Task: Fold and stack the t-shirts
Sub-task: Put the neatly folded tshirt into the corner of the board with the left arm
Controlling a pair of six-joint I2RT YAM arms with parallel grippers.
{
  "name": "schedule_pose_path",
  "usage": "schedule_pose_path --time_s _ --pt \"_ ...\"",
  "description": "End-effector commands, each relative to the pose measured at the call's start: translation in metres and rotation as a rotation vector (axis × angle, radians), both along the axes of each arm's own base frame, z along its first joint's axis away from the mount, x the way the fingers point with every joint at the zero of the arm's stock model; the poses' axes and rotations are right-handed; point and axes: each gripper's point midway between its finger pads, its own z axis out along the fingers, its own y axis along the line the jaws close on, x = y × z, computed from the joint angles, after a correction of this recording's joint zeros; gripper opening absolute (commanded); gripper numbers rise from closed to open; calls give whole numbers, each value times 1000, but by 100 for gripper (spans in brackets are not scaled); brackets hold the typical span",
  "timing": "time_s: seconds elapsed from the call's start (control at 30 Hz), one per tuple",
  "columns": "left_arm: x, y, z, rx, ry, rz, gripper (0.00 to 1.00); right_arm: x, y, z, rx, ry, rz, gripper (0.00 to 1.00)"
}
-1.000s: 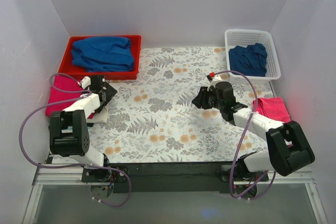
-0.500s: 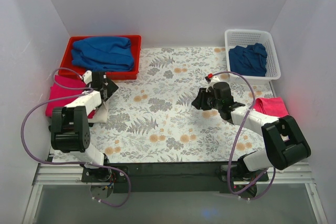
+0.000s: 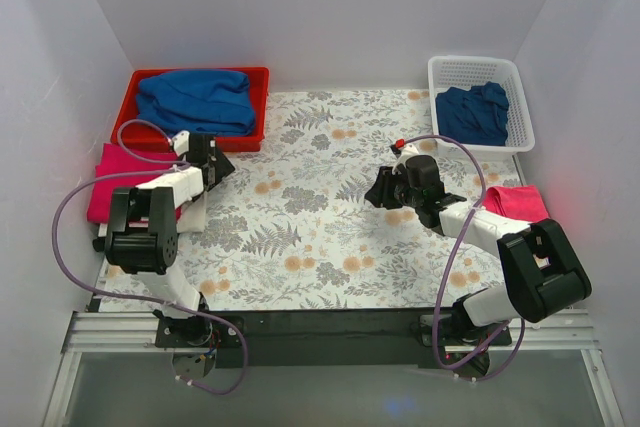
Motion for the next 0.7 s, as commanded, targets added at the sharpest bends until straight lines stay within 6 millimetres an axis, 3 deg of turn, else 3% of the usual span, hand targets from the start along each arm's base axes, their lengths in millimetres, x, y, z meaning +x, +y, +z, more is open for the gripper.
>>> schedule_pose_path --time_s 0.0,0.17,0.33,0.5,0.67 --pt "22 -15 -3 -18 -15 -91 92 12 6 17 17 -59 4 42" --pt "25 -48 -21 49 31 -245 92 12 6 15 17 -55 4 42" --pt "24 -62 -24 107 41 -277 92 11 6 13 14 -50 4 42" --pt "10 -59 -14 138 19 -205 92 11 5 11 10 -45 1 42" --pt "-19 -35 -11 180 27 -24 92 12 6 11 10 -45 1 42"
